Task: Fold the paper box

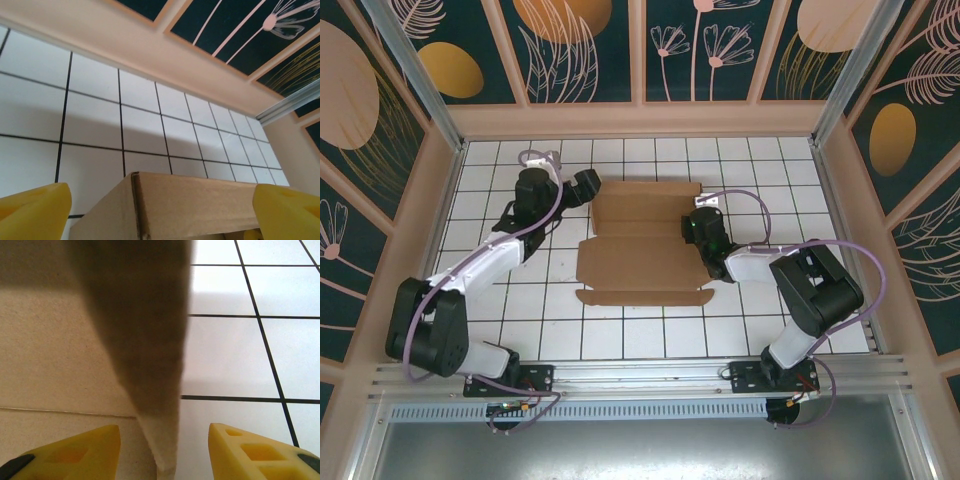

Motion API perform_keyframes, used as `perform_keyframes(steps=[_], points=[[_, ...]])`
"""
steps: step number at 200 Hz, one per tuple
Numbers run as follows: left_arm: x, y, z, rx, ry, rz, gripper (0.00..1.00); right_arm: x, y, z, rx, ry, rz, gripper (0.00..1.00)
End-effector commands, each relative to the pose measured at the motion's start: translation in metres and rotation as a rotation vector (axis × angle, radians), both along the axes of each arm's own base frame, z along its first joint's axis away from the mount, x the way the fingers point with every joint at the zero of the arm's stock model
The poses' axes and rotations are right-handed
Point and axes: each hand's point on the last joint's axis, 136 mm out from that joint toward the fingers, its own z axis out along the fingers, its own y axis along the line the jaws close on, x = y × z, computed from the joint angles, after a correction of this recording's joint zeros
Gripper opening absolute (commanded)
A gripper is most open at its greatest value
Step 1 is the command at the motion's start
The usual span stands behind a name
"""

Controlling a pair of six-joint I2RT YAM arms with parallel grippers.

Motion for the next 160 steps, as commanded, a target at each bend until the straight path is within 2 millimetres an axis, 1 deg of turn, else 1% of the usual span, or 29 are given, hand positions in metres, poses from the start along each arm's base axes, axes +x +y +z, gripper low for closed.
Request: perform_keyframes(steps=[1,46,65,81,99,100,102,108,130,140,160], points=[[0.007,-0.007,-0.007,-0.064,0.020,-0.010,0.87,0.001,-0.002,0.006,0.020,-0.025,-0.011,0.50],[0.006,-0.009,-0.053,-0.066,0.111,-0.009,0.73,0.000,0.000,0.006,0.026,-0.019,0.004,0.48],[0.003,-0.003,-0.070,-0.041,0.147,0.020,0.67,-0.001,0.001,0.012,0.036,-0.029,0.013,0.48],[-0.002,0.003,-0.082,-0.016,0.165,0.040,0.64,-0.003,0.007,0.019,0.058,-0.038,0.044,0.51],[-0.007,0.006,-0.095,0.000,0.185,0.043,0.63,-0.006,0.012,0.033,0.100,-0.054,0.071,0.62],[-0.008,0.006,-0.096,0.001,0.188,0.044,0.63,-0.004,0.007,0.033,0.103,-0.055,0.058,0.63],[-0.008,0.006,-0.097,0.003,0.190,0.042,0.63,-0.002,0.003,0.036,0.111,-0.059,0.052,0.63],[-0.009,0.006,-0.100,0.005,0.194,0.039,0.62,-0.003,0.002,0.042,0.140,-0.066,0.055,0.66],[-0.011,0.008,-0.108,0.013,0.208,0.044,0.62,-0.005,0.001,0.064,0.234,-0.094,0.084,0.71],[-0.010,0.008,-0.108,0.014,0.208,0.044,0.62,-0.007,0.001,0.073,0.257,-0.107,0.097,0.73],[-0.009,0.006,-0.104,0.017,0.199,0.037,0.63,-0.013,0.002,0.089,0.273,-0.131,0.128,0.73]])
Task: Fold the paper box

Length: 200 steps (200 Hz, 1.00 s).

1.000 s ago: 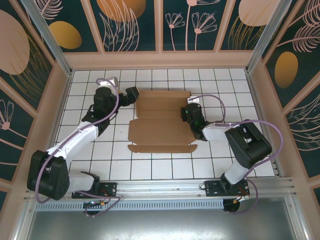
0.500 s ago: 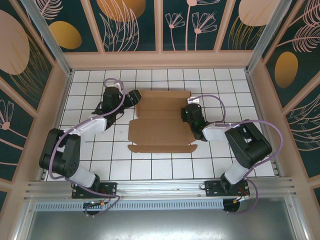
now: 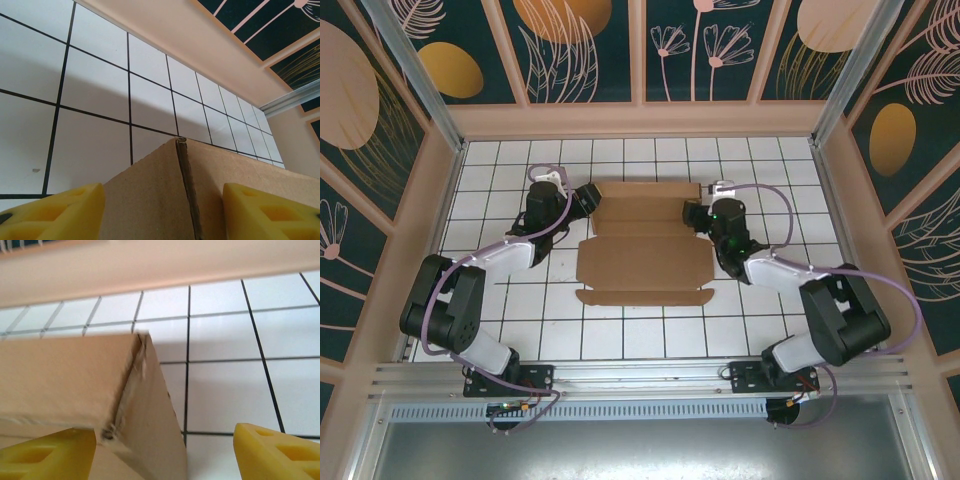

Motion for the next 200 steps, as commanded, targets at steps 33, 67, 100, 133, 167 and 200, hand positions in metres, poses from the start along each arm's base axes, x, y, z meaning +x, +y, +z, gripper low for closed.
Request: perform_keyframes(steps=[33,67,100,133,167,200], points=[[-0.011,0.012,-0.049,0.093,0.135,0.022,0.64,-0.015,-0.001,0.043,0.055,-0.075,0.052,0.64],[-0.012,0.011,-0.052,0.095,0.139,0.018,0.64,0.004,-0.005,0.054,0.008,-0.060,0.021,0.59],[-0.015,0.014,-0.056,0.100,0.147,0.025,0.64,0.026,-0.002,0.049,-0.055,-0.035,0.001,0.60],[-0.019,0.010,-0.068,0.130,0.169,0.012,0.64,0.034,-0.001,0.014,-0.098,0.046,-0.012,0.60],[-0.015,0.011,-0.052,0.154,0.150,0.024,0.74,0.028,0.002,0.033,-0.116,-0.005,0.033,0.60],[-0.002,0.015,0.000,0.167,0.067,0.049,0.85,0.026,0.010,0.083,-0.194,-0.098,0.101,0.62]])
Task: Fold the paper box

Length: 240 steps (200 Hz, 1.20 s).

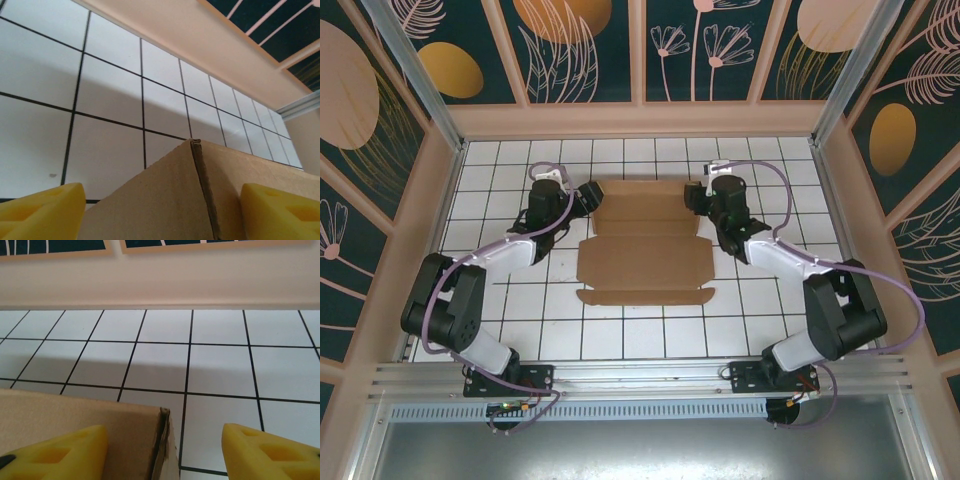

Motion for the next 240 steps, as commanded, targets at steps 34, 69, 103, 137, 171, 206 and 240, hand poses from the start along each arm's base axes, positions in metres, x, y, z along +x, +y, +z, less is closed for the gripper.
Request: perform_keyframes(steps=[34,69,103,137,171,206,240], points=[[-0.009,0.021,0.039,0.106,0.004,0.062,0.92,-0.009,0.022,0.079,-0.151,-0.158,0.197,0.62],[-0.022,0.038,0.069,0.172,-0.056,0.098,0.94,-0.016,0.042,0.086,-0.325,-0.235,0.315,0.67],[-0.041,0.055,0.092,0.258,-0.147,0.119,0.95,-0.015,0.069,0.071,-0.527,-0.245,0.411,0.76],[-0.057,0.076,0.097,0.278,-0.214,0.197,0.95,-0.018,0.099,0.054,-0.622,-0.238,0.523,0.78],[-0.063,0.082,0.111,0.274,-0.249,0.220,0.95,-0.020,0.118,0.033,-0.685,-0.214,0.584,0.77],[-0.063,0.081,0.114,0.272,-0.255,0.218,0.95,-0.020,0.131,0.020,-0.682,-0.174,0.630,0.75],[-0.064,0.080,0.119,0.255,-0.264,0.217,0.94,-0.010,0.131,0.000,-0.728,-0.143,0.621,0.70]])
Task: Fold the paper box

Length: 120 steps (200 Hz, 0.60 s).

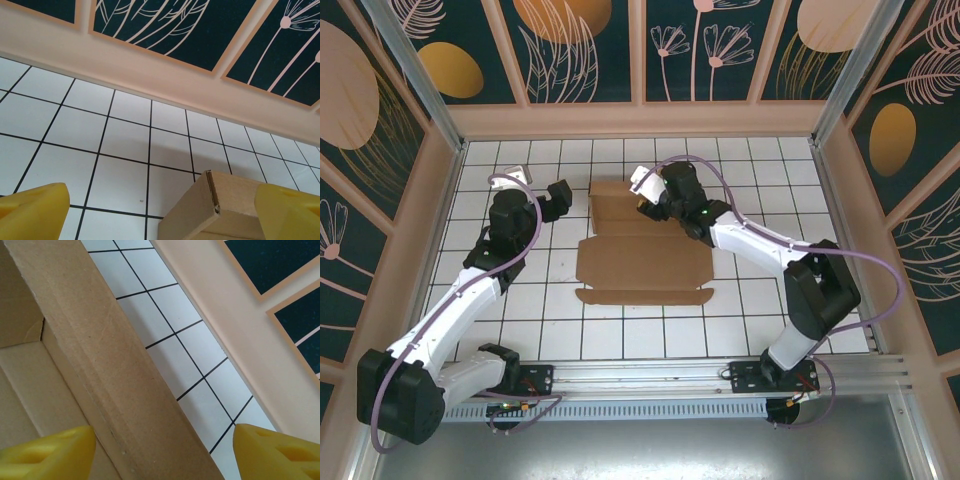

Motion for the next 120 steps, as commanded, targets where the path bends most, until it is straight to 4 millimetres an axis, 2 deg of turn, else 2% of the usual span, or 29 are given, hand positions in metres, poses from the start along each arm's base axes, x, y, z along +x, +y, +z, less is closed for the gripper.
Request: perform_keyframes(steps=[1,24,53,69,76,82,120], points=[[-0.001,0.003,0.017,-0.005,-0.049,0.009,0.94,0.009,0.002,-0.009,-0.045,-0.004,-0.009,0.69],[-0.001,-0.001,0.025,-0.023,-0.054,-0.007,0.94,0.025,-0.003,-0.020,-0.077,-0.016,-0.057,0.61],[-0.002,-0.002,0.035,-0.036,-0.063,-0.015,0.93,0.051,-0.015,-0.033,-0.036,0.049,-0.117,0.43],[-0.003,-0.003,0.040,-0.039,-0.068,-0.021,0.93,0.065,-0.021,-0.041,0.014,0.118,-0.136,0.42],[-0.003,-0.003,0.043,-0.040,-0.071,-0.023,0.93,0.065,-0.016,-0.044,0.046,0.156,-0.126,0.42],[-0.003,-0.003,0.045,-0.041,-0.073,-0.024,0.93,0.076,-0.031,-0.048,0.075,0.189,-0.167,0.42],[-0.004,-0.003,0.053,-0.038,-0.083,-0.027,0.93,0.100,-0.054,-0.082,0.188,0.392,-0.238,0.40]])
